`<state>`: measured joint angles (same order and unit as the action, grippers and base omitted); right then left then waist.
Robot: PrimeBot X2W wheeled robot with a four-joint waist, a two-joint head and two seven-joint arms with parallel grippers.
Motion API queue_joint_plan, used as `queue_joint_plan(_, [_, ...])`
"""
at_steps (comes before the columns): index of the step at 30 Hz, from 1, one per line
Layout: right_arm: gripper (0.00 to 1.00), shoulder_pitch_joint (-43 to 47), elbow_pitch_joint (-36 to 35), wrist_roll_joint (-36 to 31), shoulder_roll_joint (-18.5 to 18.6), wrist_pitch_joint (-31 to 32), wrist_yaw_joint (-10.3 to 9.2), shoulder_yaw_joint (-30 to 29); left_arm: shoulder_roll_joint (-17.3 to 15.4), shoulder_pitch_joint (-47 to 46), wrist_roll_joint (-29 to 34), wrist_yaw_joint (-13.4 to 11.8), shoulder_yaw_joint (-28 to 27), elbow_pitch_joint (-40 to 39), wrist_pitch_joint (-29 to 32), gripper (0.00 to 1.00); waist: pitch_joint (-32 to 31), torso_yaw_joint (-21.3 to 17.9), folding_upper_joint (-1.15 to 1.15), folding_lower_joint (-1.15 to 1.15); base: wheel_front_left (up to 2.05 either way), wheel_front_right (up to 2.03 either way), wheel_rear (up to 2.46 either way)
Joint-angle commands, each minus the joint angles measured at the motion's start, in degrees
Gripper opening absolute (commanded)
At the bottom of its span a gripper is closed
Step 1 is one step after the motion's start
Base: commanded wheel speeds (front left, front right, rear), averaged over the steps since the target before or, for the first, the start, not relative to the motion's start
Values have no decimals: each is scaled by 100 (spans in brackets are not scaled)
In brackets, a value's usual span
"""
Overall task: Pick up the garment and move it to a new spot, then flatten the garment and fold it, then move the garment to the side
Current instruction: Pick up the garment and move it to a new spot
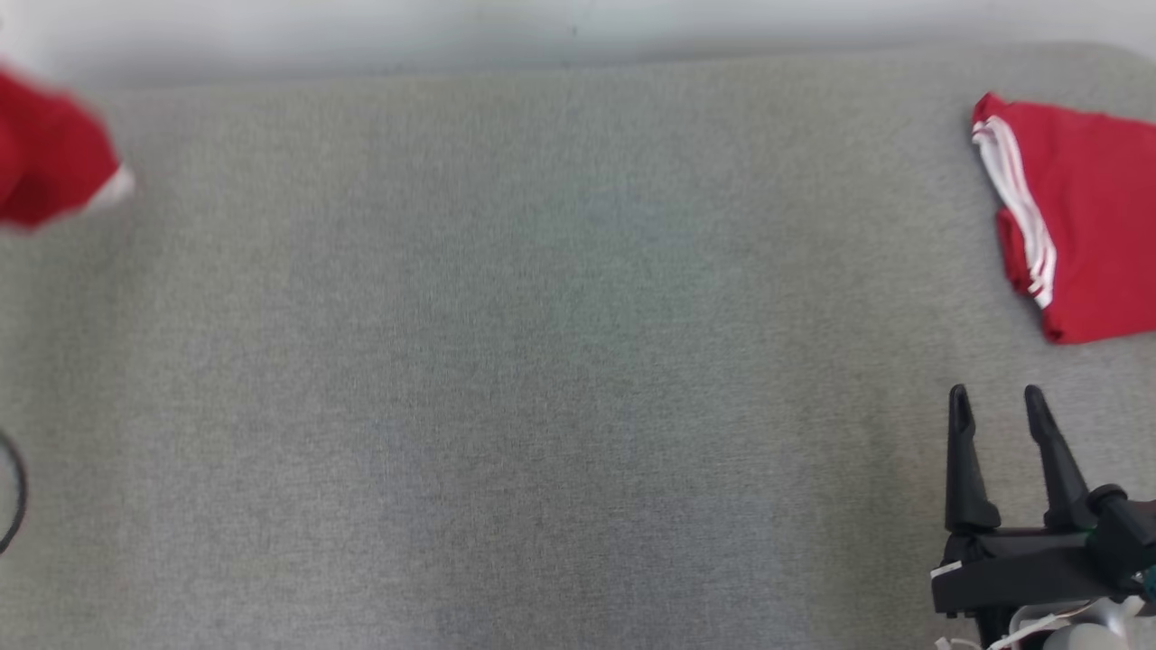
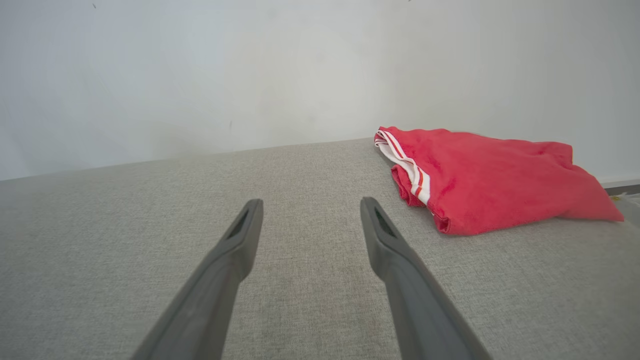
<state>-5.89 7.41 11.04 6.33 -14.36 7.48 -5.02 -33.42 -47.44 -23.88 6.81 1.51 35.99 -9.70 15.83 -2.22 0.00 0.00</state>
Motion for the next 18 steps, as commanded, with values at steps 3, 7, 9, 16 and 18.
queue_joint_plan(3, [100, 21, 155, 91, -92, -62, -1, 53, 169, -276, 134, 9, 293, -780, 172, 0, -364, -200, 0, 0, 0, 0, 0])
queue_joint_plan(7, [100, 43, 309, 160, -168, -82, -1, 114, 499, -402, 171, -48, 639, -1644, 567, 0, -529, -499, 0, 0, 0, 0, 0])
queue_joint_plan(9, [100, 21, 335, 180, -216, -83, -1, 154, 634, -411, 185, -117, 778, -1981, 766, 0, -585, -710, 0, 0, 0, 0, 0])
queue_joint_plan(16, [100, 137, 307, 260, -312, -86, -1, 237, 1300, -44, 92, -256, 1302, -2566, 1061, 0, -710, -1408, 0, 0, 0, 0, 0])
queue_joint_plan(18, [100, 127, 306, 282, -319, -87, -1, 247, 1494, 143, 60, -313, 1421, -2599, 1016, 0, -708, -1556, 0, 0, 0, 0, 0])
